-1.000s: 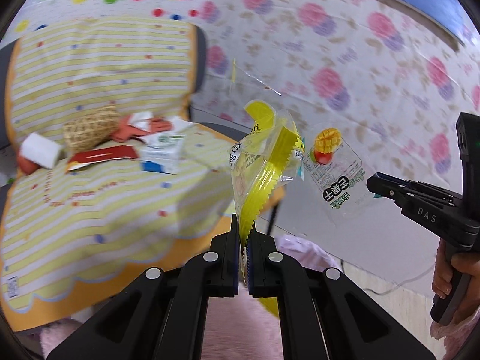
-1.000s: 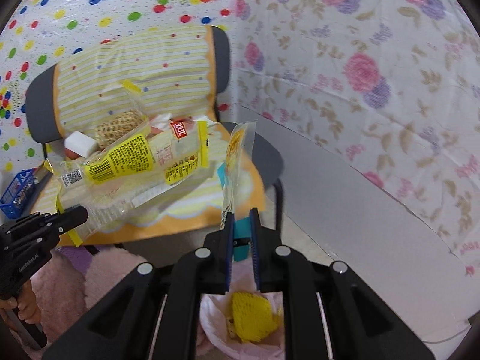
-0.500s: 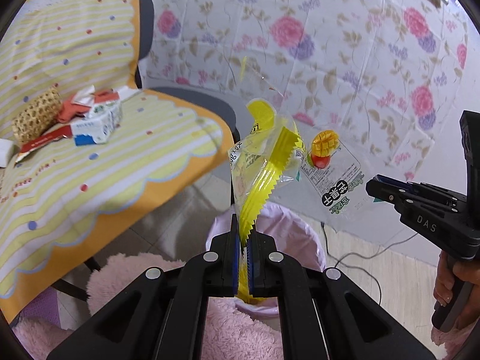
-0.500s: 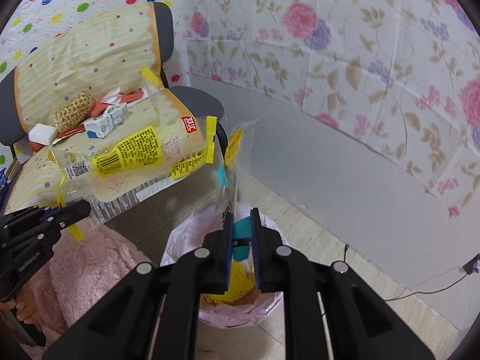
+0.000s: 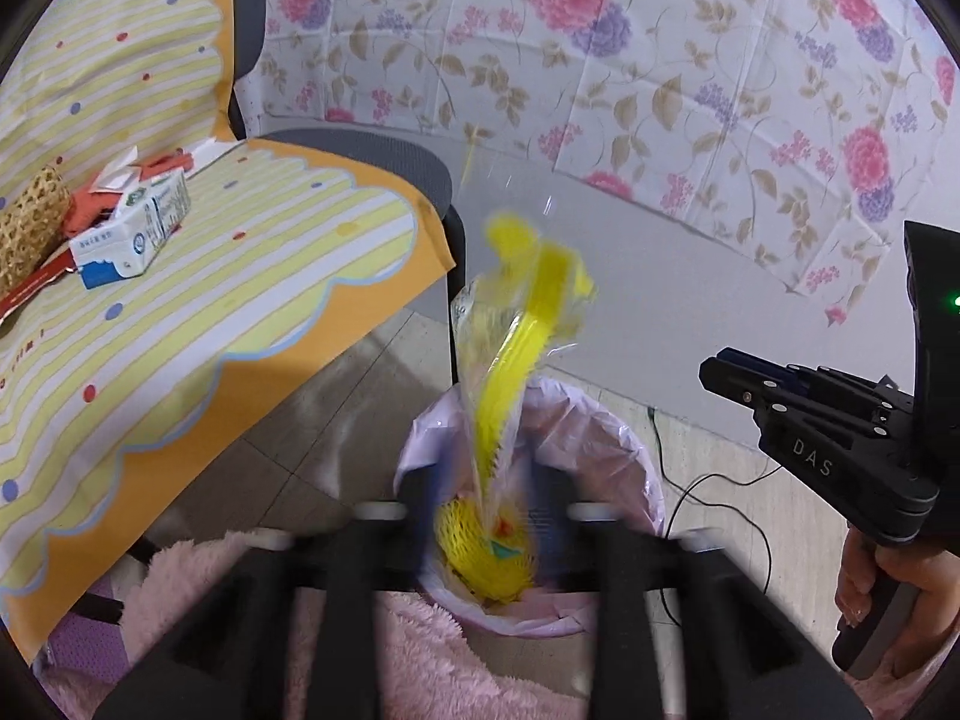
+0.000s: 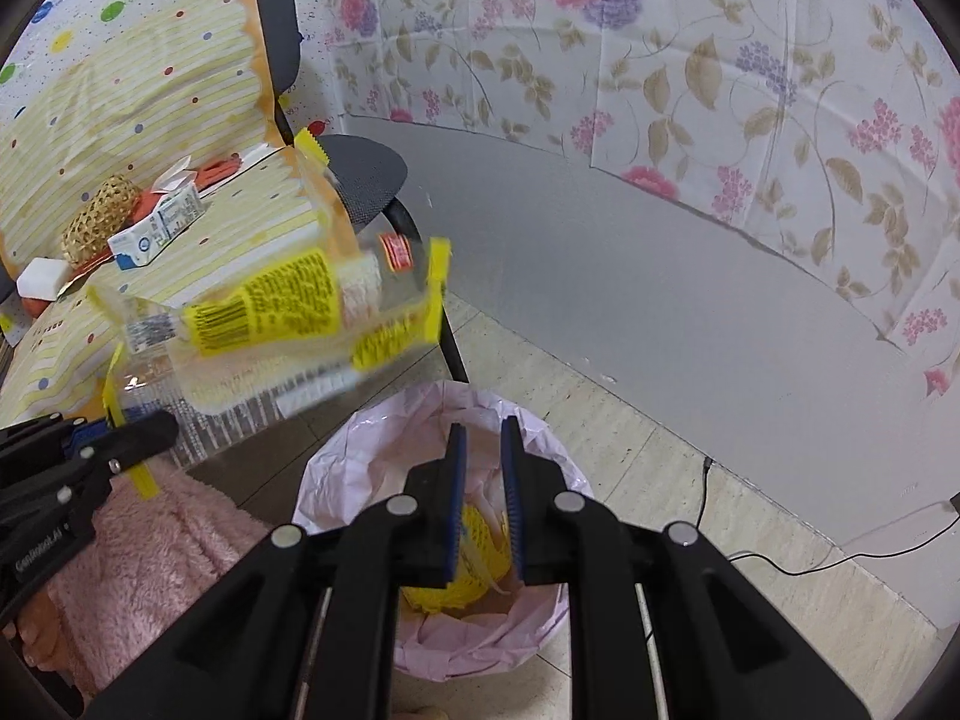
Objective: Collect trash
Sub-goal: 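Carry the wrapper and bottle over the bin and open both grippers, then return both grippers toward the chair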
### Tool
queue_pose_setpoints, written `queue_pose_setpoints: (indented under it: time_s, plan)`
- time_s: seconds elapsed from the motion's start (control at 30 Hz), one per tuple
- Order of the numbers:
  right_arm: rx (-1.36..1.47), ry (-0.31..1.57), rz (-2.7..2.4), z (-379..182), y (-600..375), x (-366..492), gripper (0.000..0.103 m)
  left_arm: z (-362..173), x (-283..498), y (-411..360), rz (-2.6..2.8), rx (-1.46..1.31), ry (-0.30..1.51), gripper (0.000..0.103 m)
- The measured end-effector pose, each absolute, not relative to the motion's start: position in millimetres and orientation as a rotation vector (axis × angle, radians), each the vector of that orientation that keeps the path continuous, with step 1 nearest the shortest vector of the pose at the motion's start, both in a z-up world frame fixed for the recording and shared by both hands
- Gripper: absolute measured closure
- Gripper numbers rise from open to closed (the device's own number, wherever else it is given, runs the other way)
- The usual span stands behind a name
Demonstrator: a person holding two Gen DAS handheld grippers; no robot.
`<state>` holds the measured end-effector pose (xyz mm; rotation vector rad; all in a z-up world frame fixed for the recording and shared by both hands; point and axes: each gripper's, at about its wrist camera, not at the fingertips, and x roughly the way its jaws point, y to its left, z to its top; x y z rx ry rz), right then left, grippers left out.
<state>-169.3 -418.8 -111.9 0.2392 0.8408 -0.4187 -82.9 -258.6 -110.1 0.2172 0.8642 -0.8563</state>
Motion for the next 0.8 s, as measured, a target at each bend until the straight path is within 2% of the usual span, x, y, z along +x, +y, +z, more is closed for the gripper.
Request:
queue_pose_setpoints:
  time_s: [0.03,0.37,0.7,0.8]
  plan:
    - [0.253,0.842,-0.412,-112.1,-420.2,-168.9,0.090,-110.3,-82.7,-258.2,-0.852,0.214,0.858,0.039]
    - [0.250,0.788,-0.401,-85.7,-420.9,-171.3,0.082,-92.6,-80.8,-218.2,-0.772,0.179,0.814,0.038]
    - [0.189,0.727,-0.248,-51.0,-376.0,-155.9,0.074,-62.1,-76.4,-158.1,-0.625,0.109,0.731,0.038]
    - [0.161,0.708,-0.197,-40.8,-359.9,-144.0,0.062,-52.8,-71.7,-138.9,-0.568,0.094,0.710,0.038]
